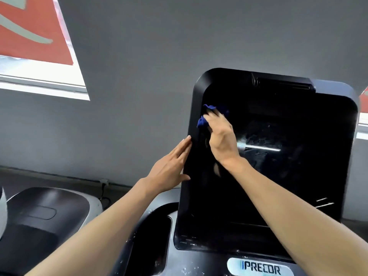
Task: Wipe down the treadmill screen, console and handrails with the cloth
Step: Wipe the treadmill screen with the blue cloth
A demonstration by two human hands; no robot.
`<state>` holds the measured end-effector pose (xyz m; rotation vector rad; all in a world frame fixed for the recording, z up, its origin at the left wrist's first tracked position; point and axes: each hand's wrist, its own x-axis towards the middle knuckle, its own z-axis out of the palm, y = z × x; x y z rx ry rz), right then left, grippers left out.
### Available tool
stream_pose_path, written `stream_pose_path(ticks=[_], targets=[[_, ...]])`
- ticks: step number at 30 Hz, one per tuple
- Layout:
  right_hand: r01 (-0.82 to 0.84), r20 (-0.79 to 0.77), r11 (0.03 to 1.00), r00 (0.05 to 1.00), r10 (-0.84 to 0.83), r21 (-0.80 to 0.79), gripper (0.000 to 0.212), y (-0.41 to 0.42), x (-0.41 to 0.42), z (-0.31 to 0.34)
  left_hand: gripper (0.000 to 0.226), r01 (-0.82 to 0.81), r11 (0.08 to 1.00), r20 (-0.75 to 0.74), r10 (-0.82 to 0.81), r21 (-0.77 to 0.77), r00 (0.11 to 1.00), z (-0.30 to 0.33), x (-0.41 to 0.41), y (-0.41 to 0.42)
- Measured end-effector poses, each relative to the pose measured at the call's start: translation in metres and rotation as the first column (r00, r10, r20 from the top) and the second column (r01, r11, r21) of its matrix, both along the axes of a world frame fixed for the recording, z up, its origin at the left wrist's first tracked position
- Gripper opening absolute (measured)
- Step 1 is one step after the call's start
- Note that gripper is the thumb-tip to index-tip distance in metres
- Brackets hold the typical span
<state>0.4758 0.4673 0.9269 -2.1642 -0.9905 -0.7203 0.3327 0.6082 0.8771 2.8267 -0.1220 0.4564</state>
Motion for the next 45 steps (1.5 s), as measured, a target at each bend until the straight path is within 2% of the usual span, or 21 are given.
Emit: stream_pose_path(ticks=[2, 3, 4, 6, 9, 11, 14, 17, 20, 24, 28, 33, 38, 40, 43, 45], targets=[[-0.058, -0.263, 0.979, 0.958, 0.109, 0.197, 0.042, -0.003, -0.025, -0.011, 0.106, 0.004, 1.0, -0.023, -0.005, -0.031, 1.0, -0.005, -0.006, 0.001], [-0.022, -0.365, 0.957, 0.922, 0.131, 0.29, 0.038, -0.001, -0.035, -0.011, 0.102, -0.001, 0.999, -0.033, 0.0, -0.047, 0.999, -0.007, -0.009, 0.002], [0.035, -0.392, 0.942, 0.914, 0.105, 0.333, 0.035, 0.005, -0.042, -0.008, 0.097, -0.012, 0.998, -0.034, 0.01, -0.066, 0.999, -0.009, -0.01, 0.003], [0.06, -0.324, 0.951, 0.945, 0.043, 0.304, 0.034, 0.019, -0.048, -0.005, 0.086, -0.051, 0.991, -0.026, 0.049, -0.121, 0.998, -0.008, -0.01, 0.006], [0.113, -0.094, 0.993, 0.989, -0.11, 0.027, 0.055, 0.042, -0.054, -0.016, 0.082, -0.142, 0.956, -0.011, 0.144, -0.255, 0.989, -0.002, -0.005, 0.014], [0.209, -0.031, 0.975, 0.977, -0.212, -0.071, 0.065, 0.044, -0.062, -0.03, 0.082, -0.156, 0.908, -0.007, 0.167, -0.39, 0.986, 0.0, -0.002, 0.018], [0.246, 0.044, 0.966, 0.969, -0.243, -0.077, 0.053, 0.032, -0.075, -0.051, 0.063, -0.137, 0.817, 0.016, 0.176, -0.56, 0.984, -0.002, -0.004, 0.013], [0.154, -0.011, 0.986, 0.988, -0.155, -0.068, 0.048, 0.015, -0.084, -0.062, 0.045, -0.101, 0.743, 0.035, 0.165, -0.661, 0.986, -0.013, -0.01, 0.0], [0.036, -0.093, 0.997, 0.995, -0.042, -0.073, 0.041, -0.004, -0.082, -0.06, 0.044, -0.108, 0.748, 0.062, 0.195, -0.655, 0.979, -0.026, -0.012, -0.012], [-0.069, -0.241, 0.996, 0.969, 0.056, -0.049, 0.052, -0.025, -0.087, -0.068, 0.048, -0.189, 0.749, 0.061, 0.293, -0.635, 0.954, -0.045, -0.024, -0.026], [-0.172, -0.307, 0.983, 0.94, 0.146, -0.058, 0.054, -0.043, -0.108, -0.102, 0.052, -0.297, 0.769, 0.008, 0.365, -0.566, 0.931, -0.074, -0.048, -0.036], [-0.158, -0.29, 0.977, 0.951, 0.111, -0.146, 0.058, -0.062, -0.144, -0.142, 0.052, -0.313, 0.67, -0.131, 0.309, -0.673, 0.942, -0.105, -0.08, -0.05], [-0.089, -0.205, 0.983, 0.977, 0.055, -0.162, 0.057, -0.067, -0.163, -0.166, 0.054, -0.34, 0.606, -0.13, 0.362, -0.719, 0.923, -0.13, -0.094, -0.07], [-0.091, -0.176, 0.984, 0.982, 0.063, -0.156, 0.053, -0.07, -0.164, -0.171, 0.053, -0.344, 0.612, -0.105, 0.391, -0.712, 0.914, -0.135, -0.095, -0.076], [-0.108, -0.141, 0.983, 0.986, 0.087, -0.15, 0.048, -0.067, -0.155, -0.166, 0.046, -0.306, 0.692, -0.033, 0.378, -0.654, 0.925, -0.134, -0.089, -0.075], [-0.088, -0.125, 0.988, 0.99, 0.072, -0.126, 0.047, -0.055, -0.139, -0.151, 0.044, -0.299, 0.694, 0.003, 0.399, -0.655, 0.917, -0.121, -0.075, -0.07]])
